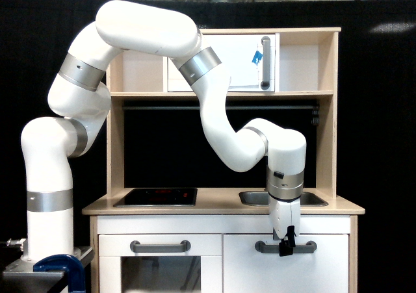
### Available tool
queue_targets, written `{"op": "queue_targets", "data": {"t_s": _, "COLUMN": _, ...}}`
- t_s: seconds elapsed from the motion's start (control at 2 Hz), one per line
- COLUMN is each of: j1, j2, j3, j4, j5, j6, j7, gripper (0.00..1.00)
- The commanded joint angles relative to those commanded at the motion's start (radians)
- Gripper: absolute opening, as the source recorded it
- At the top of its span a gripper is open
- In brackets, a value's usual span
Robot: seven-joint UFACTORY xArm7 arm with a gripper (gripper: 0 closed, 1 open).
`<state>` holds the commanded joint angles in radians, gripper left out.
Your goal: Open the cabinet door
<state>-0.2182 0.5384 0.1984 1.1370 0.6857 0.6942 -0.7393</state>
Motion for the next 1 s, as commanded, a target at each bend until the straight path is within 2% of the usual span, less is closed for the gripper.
{"op": "queue_targets", "data": {"t_s": 1.0, "j1": 0.008, "j2": 0.024, "j3": 0.043, "j4": -0.019, "j5": 0.011, "j6": -0.062, "j7": 0.012, "gripper": 1.0}}
